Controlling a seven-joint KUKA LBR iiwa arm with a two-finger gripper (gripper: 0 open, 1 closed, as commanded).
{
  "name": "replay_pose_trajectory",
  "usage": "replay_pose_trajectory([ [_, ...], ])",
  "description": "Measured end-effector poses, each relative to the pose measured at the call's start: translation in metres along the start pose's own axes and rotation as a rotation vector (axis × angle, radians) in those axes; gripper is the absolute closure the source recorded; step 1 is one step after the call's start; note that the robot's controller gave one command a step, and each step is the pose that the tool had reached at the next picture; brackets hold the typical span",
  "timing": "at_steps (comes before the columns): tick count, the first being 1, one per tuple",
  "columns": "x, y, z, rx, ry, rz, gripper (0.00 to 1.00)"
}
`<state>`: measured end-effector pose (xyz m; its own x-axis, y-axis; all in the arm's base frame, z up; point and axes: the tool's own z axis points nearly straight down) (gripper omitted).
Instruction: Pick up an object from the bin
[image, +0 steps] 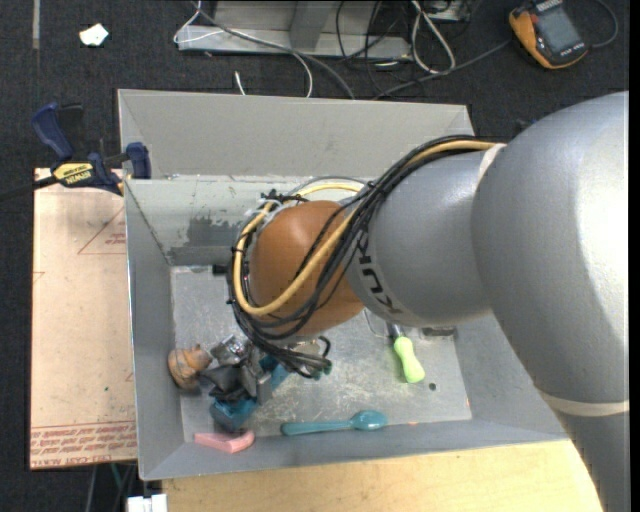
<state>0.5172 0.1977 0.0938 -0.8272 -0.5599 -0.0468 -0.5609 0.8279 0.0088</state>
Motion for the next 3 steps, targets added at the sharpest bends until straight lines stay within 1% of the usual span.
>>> replay_pose_trajectory([
  [1,-0.008,0.001,-0.045,-0.003,0.007,-0.031,1.00],
  [2,-0.014,-0.001,-0.039,0.005,-0.019,0.008,1.00],
  [3,-0.015,-0.002,-0.082,0.000,-0.003,0.007,1.00],
])
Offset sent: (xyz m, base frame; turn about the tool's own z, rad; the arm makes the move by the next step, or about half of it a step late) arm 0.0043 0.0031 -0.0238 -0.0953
